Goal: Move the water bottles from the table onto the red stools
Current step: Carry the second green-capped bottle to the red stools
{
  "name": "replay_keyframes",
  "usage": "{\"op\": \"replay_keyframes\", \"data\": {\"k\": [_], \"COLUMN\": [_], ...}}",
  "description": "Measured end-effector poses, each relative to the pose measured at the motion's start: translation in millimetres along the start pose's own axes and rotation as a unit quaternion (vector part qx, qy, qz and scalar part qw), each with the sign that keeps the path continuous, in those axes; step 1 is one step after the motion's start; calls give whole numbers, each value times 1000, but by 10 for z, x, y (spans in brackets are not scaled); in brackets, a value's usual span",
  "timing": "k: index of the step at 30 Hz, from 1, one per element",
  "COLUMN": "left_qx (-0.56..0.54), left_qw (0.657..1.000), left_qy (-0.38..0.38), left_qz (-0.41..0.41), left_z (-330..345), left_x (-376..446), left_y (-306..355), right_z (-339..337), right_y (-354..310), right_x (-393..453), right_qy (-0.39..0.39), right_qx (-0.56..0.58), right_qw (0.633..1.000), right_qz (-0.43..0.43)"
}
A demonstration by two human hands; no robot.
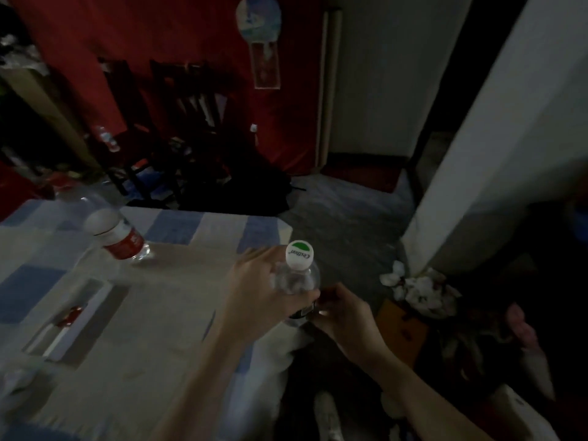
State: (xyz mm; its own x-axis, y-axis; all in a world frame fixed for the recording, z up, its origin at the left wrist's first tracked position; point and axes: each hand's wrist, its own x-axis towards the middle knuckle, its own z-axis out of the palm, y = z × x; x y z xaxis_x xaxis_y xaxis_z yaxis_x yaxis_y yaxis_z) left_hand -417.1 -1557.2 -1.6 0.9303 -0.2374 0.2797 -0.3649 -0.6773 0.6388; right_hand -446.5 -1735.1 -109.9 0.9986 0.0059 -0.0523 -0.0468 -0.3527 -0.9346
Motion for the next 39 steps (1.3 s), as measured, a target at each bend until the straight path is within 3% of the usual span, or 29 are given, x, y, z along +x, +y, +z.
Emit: {"op": "replay_keyframes", "data": {"k": [9,14,26,39], "left_qx": [-8,-44,-111,-182], "left_qw": [980,956,857,758], "left_qy": [-97,-173,-307,-420], "left_qz": [174,233,400,465], "left_z": [641,1122,2205,3165], "left_x": [-81,-234,-1304,-3076], "left_y": [910,1550,3463,5138], "right_z": [-754,-1252,-2333,-2804], "right_y": [238,402,895,1468], "right_x": [-983,-1674,-3754,-6155], "right_qy": [180,280,493,675], "right_qx": [44,29,22,16], "right_qw": [982,958,865,727], "right_qz": [41,54,94,123]}}
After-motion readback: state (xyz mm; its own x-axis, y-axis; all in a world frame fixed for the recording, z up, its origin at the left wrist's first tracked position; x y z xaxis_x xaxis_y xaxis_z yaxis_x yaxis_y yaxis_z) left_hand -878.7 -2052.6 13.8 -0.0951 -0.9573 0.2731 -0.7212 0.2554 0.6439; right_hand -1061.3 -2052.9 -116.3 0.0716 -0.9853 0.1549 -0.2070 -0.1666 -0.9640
